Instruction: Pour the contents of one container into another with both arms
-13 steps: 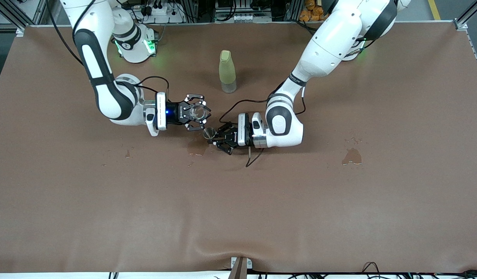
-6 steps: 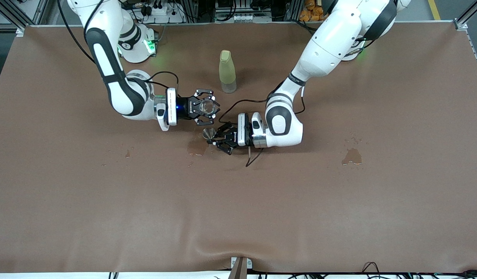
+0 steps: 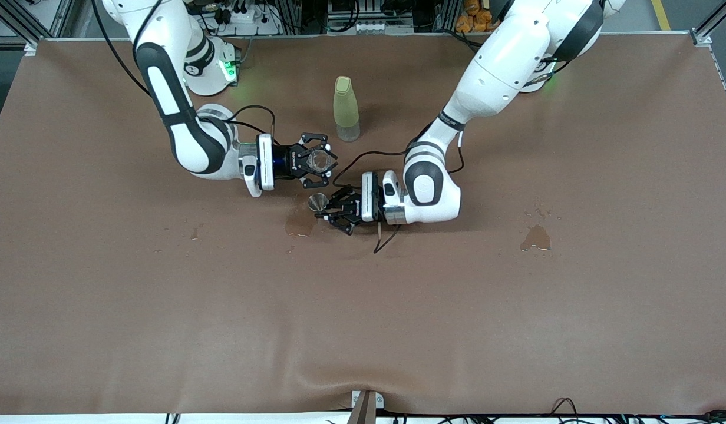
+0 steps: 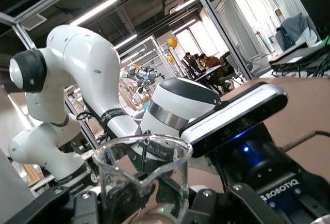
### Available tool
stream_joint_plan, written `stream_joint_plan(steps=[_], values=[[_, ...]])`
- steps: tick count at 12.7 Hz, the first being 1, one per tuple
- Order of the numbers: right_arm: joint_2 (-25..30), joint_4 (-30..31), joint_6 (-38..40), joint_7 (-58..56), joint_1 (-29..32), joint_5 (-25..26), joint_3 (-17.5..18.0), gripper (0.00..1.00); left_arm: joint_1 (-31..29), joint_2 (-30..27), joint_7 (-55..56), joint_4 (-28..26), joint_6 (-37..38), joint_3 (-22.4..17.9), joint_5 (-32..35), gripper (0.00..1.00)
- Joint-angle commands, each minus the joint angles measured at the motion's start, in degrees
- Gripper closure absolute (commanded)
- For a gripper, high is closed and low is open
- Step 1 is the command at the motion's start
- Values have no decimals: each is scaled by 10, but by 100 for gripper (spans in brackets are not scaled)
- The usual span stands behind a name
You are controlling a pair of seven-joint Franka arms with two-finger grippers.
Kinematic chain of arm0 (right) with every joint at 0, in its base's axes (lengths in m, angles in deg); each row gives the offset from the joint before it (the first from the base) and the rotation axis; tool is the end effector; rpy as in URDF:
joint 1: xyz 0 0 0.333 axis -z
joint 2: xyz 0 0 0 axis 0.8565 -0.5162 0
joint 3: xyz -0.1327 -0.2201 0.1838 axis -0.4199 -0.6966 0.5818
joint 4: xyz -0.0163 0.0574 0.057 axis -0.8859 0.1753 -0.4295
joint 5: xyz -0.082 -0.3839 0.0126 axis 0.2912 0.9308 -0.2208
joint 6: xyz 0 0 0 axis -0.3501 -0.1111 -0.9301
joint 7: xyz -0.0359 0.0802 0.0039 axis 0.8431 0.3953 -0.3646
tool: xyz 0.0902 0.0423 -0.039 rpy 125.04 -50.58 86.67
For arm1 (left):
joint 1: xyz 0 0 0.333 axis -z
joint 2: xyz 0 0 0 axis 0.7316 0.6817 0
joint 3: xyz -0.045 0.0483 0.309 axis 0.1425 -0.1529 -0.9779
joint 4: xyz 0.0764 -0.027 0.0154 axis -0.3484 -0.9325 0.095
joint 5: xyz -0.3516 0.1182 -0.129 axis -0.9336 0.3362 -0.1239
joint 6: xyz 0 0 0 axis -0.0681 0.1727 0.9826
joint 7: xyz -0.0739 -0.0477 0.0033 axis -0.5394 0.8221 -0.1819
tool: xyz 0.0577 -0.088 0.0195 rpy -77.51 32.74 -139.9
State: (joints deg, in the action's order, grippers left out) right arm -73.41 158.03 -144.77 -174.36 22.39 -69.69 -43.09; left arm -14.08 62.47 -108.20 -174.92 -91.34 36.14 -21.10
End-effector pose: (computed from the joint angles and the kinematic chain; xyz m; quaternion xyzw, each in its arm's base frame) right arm 0.4384 0.2986 0.2362 -0.6116 -0.3379 -0.3570 0.6199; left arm 0.5196 -0.4832 0.1490 0.5404 -0.5560 0.4425 0.4507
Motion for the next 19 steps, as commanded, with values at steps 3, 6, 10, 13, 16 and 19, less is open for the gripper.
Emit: stream_joint_plan(steps=[3, 6, 10, 13, 16, 19], values=[[22, 14, -28, 81, -7, -29, 9, 100, 6, 3, -10, 7, -5, -4, -21, 100], [24, 13, -32, 143, -7, -31, 12, 100, 5, 3, -11, 6, -4, -4, -20, 100], [36, 14, -39, 205, -7, -31, 12, 100, 3, 3, -12, 5, -4, -4, -21, 100], [43, 14, -43, 247, -7, -31, 12, 100, 1, 2, -12, 3, -4, -4, -22, 100], [43, 13, -49, 294, -7, -31, 12, 100, -1, 1, -14, 0, -5, -3, -22, 100], [43, 13, -52, 298, -6, -31, 11, 100, -1, 0, -13, -5, -5, -3, -23, 100]])
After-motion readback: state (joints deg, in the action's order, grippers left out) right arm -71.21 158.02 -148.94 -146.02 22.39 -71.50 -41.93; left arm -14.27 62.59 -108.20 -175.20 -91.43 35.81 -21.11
